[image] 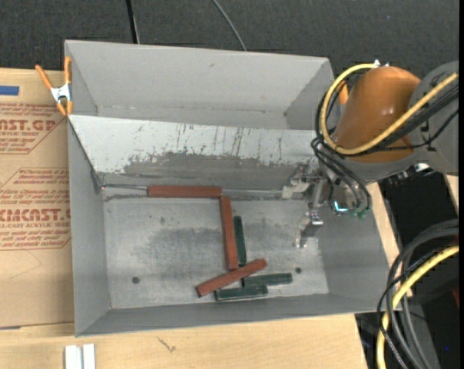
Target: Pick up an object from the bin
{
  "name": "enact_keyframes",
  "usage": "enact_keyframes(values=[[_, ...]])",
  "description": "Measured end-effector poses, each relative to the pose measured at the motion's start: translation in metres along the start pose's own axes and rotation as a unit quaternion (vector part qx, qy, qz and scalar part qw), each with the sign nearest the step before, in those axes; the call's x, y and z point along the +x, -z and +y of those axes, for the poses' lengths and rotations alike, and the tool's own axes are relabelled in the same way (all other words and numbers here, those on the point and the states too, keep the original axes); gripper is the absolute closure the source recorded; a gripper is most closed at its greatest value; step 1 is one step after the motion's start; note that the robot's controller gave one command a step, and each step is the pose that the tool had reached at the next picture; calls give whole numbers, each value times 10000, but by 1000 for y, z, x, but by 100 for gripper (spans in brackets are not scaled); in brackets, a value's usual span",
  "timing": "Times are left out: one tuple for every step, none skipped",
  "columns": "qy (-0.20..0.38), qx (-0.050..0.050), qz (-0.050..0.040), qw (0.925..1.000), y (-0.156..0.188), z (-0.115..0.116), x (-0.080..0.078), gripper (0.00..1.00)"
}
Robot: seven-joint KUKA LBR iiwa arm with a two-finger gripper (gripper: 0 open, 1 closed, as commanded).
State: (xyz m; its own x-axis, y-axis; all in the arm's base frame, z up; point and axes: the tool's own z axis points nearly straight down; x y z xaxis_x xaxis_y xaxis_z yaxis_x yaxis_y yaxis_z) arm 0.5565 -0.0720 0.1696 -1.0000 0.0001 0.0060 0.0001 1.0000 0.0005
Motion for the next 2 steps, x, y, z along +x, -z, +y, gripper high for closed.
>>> enact_keyframes(values=[[4, 4, -38, 10000, 5, 0, -2, 0], [58, 9, -69, 10000, -41, 10, 26, 0]])
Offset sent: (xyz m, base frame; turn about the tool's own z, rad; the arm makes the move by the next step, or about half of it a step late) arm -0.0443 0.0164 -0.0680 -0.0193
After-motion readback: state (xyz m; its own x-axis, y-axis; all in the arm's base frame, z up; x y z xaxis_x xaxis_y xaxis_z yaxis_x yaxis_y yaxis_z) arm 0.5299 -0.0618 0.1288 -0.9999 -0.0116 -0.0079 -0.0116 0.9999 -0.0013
